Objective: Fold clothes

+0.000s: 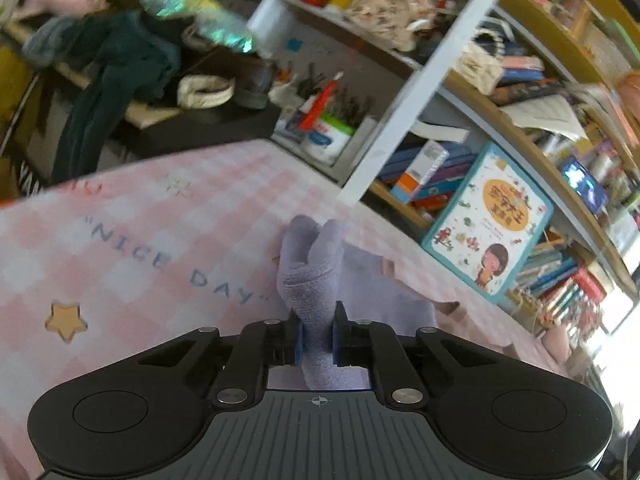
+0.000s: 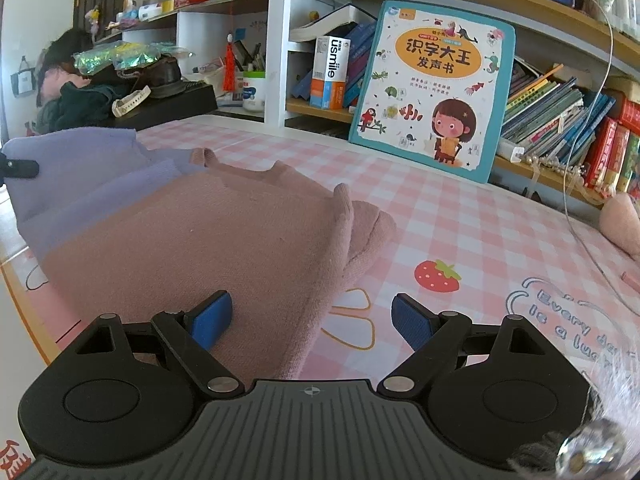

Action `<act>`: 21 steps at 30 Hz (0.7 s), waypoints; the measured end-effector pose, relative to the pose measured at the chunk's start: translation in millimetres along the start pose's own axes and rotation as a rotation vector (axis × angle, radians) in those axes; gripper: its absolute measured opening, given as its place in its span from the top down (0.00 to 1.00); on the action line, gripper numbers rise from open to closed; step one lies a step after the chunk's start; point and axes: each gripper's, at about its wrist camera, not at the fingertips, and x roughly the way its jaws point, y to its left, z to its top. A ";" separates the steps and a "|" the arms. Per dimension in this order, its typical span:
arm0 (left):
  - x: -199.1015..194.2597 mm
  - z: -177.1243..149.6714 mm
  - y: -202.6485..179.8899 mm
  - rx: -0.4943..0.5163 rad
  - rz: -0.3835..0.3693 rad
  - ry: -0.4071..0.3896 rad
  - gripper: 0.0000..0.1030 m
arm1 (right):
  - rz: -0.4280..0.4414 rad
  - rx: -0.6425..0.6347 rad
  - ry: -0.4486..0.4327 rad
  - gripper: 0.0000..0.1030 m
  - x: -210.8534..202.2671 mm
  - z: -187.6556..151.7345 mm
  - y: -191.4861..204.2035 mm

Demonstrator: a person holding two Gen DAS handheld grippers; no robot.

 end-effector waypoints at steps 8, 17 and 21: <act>13.1 -1.7 20.9 -0.111 0.025 0.057 0.87 | 0.006 0.010 0.004 0.16 0.1 0.1 -1.4; 16.2 0.7 23.1 -0.025 -0.017 0.061 0.90 | -0.013 -0.008 -0.015 0.19 -1.0 0.5 6.2; 7.4 9.7 29.1 0.019 -0.015 0.042 0.90 | 0.055 0.074 0.002 0.20 6.0 4.3 2.9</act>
